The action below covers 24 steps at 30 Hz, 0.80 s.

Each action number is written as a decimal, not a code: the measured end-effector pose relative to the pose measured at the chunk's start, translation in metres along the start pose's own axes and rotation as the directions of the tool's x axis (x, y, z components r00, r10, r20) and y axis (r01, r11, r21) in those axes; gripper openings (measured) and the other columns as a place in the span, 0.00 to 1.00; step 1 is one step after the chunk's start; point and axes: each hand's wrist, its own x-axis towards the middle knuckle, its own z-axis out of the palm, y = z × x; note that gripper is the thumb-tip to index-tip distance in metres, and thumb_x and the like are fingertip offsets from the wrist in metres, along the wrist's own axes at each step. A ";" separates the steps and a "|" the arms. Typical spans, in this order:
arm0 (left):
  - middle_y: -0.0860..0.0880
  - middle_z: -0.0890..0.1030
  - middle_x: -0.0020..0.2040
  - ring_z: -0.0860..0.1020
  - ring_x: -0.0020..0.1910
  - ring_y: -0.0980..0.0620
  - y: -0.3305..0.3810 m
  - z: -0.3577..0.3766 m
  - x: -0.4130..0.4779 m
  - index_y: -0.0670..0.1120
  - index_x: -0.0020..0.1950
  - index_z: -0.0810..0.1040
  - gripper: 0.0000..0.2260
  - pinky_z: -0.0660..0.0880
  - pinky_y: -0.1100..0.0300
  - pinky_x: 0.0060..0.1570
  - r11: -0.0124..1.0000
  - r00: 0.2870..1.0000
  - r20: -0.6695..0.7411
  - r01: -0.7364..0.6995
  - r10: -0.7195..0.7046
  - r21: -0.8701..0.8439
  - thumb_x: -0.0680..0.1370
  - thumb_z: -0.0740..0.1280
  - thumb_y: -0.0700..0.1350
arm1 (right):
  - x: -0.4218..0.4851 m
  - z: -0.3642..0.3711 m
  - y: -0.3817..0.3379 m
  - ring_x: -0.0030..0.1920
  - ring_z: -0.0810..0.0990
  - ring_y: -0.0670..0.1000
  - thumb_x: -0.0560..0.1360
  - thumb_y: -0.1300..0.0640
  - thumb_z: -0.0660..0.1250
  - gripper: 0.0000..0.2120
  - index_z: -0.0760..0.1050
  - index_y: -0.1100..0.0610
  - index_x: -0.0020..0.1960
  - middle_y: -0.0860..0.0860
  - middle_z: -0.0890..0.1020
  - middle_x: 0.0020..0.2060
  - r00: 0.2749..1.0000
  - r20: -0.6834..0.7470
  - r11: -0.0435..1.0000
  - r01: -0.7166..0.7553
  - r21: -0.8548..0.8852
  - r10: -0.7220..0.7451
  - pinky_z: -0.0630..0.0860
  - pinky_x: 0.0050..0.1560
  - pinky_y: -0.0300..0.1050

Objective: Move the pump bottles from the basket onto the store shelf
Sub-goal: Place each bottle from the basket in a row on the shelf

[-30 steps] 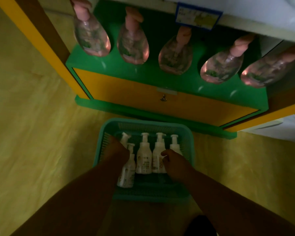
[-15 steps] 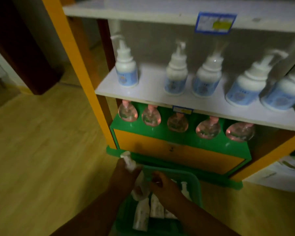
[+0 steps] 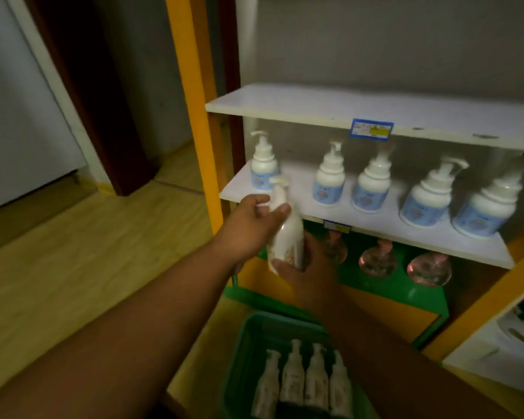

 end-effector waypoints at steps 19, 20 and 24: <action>0.44 0.82 0.63 0.80 0.63 0.44 0.056 -0.038 -0.044 0.44 0.72 0.72 0.19 0.74 0.45 0.65 0.913 0.961 0.245 -0.015 0.125 -0.407 0.81 0.65 0.37 | 0.012 -0.020 -0.128 0.53 0.86 0.57 0.73 0.51 0.72 0.13 0.83 0.46 0.57 0.58 0.85 0.56 0.974 0.202 0.858 -0.018 0.513 -0.100 0.81 0.48 0.49; 0.44 0.82 0.63 0.80 0.62 0.45 0.058 -0.040 -0.042 0.45 0.72 0.72 0.20 0.76 0.47 0.63 0.910 0.960 0.244 -0.027 0.139 -0.413 0.80 0.66 0.37 | 0.013 -0.021 -0.133 0.54 0.86 0.57 0.74 0.52 0.72 0.12 0.83 0.46 0.57 0.57 0.85 0.56 0.972 0.210 0.854 -0.017 0.520 -0.109 0.82 0.47 0.46; 0.47 0.81 0.64 0.80 0.63 0.48 0.063 -0.042 -0.034 0.47 0.72 0.72 0.23 0.76 0.48 0.63 0.917 0.964 0.195 -0.092 0.179 -0.388 0.78 0.69 0.36 | 0.017 -0.026 -0.150 0.59 0.84 0.59 0.70 0.51 0.74 0.20 0.79 0.47 0.61 0.56 0.85 0.58 0.976 0.184 0.878 0.014 0.478 -0.116 0.82 0.51 0.49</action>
